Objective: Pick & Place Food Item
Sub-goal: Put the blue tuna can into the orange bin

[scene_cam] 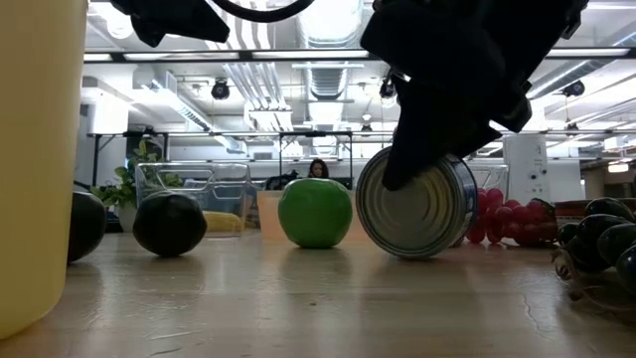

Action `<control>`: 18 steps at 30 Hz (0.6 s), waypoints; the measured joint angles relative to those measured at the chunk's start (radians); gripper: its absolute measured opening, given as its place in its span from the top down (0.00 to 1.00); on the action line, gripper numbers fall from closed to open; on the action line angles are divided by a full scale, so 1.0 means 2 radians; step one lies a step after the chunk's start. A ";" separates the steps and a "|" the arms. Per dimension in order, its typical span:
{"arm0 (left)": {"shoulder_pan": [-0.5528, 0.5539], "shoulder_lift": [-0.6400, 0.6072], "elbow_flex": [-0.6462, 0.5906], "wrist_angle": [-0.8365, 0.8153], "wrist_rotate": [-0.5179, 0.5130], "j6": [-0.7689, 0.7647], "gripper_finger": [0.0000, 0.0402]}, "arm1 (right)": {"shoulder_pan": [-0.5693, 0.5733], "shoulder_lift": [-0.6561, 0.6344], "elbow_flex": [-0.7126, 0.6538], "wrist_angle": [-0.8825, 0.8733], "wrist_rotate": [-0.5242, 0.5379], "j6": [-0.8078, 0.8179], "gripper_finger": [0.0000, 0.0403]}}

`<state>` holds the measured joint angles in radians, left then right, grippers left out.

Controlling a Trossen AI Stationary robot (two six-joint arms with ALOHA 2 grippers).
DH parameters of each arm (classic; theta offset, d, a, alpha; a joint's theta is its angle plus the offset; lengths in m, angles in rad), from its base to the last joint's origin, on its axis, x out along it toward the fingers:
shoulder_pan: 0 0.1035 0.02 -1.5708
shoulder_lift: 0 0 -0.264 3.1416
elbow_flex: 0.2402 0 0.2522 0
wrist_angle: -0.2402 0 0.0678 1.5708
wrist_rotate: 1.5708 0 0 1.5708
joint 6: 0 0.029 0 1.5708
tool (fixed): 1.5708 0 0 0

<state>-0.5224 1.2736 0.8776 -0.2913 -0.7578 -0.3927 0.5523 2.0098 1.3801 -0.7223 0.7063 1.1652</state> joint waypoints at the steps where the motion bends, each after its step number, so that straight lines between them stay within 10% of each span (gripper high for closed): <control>1: 0.000 0.000 0.000 0.000 0.000 0.000 0.88 | 0.000 0.000 0.000 0.000 0.000 0.000 0.67; 18: 0.000 0.000 0.000 0.000 0.000 0.000 0.88 | 0.000 -0.016 0.000 0.002 -0.005 0.009 0.67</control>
<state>-0.5221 1.2736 0.8776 -0.2909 -0.7578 -0.3927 0.5522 1.9770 1.3800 -0.7175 0.6966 1.1835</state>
